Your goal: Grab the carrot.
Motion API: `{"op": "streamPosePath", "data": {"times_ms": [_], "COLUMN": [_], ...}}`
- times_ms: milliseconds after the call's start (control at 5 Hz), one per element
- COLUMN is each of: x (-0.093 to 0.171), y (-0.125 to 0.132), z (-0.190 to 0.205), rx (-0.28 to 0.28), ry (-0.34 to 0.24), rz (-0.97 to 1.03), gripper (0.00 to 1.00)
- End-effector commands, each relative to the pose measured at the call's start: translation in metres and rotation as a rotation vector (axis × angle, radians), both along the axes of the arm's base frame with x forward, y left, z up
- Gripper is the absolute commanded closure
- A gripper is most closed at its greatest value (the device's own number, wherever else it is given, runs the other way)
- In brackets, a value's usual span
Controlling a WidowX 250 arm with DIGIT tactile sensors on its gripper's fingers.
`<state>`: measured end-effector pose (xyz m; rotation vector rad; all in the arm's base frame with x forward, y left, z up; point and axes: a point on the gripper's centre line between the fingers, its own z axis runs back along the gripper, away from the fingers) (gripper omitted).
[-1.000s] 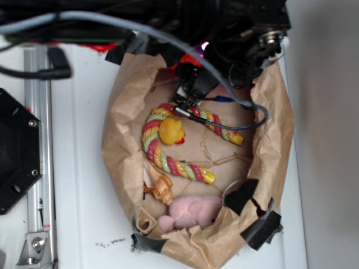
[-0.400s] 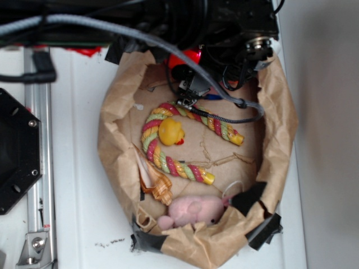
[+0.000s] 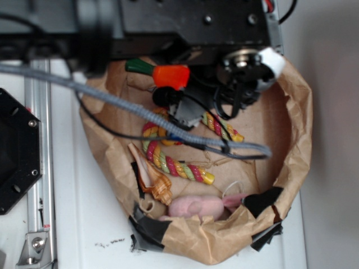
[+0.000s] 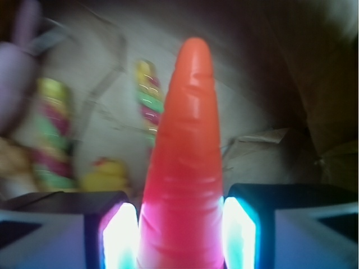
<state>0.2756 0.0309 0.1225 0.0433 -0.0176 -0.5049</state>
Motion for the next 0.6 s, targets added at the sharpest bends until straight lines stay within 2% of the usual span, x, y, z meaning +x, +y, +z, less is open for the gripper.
{"op": "streamPosePath", "data": {"times_ms": [0,200,400], "x": [0.007,0.007,0.004], "y": [-0.014,-0.018,-0.019], "z": [0.055,0.046,0.039], "rx": [-0.051,-0.071,-0.093], "ry": [-0.100,-0.103,-0.067], "rz": [0.148,0.187,0.260], "gripper": [1.00,1.00,1.00]}}
